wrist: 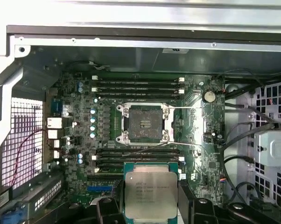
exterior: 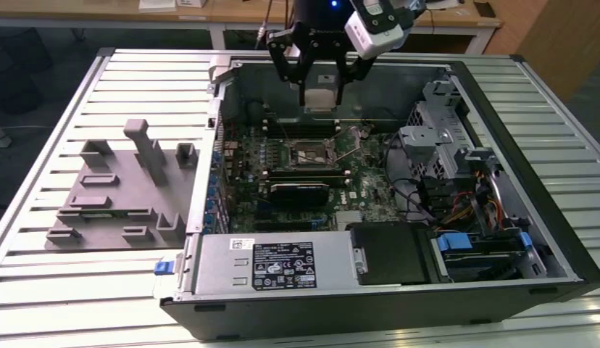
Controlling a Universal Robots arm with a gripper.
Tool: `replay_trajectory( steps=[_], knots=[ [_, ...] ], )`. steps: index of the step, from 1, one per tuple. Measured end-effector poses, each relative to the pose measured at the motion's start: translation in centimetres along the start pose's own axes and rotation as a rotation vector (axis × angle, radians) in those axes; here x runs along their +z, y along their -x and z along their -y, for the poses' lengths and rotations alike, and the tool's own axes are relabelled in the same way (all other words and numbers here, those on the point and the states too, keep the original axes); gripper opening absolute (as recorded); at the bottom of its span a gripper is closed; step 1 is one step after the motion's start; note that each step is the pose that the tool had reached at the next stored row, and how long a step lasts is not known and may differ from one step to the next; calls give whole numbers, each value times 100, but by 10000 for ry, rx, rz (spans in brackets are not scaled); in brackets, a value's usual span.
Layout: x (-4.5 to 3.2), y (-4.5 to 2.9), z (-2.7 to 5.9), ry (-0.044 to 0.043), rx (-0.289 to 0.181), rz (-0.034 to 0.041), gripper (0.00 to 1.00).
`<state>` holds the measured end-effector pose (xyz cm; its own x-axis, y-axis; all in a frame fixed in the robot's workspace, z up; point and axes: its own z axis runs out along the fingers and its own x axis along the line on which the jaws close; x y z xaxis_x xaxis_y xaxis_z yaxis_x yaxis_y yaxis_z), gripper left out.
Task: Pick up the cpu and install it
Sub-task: 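Pick up the cpu and move it towards the insertion slot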
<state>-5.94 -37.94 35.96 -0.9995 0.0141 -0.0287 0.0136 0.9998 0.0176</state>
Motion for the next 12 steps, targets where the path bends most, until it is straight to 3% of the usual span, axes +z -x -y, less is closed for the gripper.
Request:
replay_trajectory(
  steps=[12],
  knots=[
    [219,19,-82,0,0,0,54]
  ],
)
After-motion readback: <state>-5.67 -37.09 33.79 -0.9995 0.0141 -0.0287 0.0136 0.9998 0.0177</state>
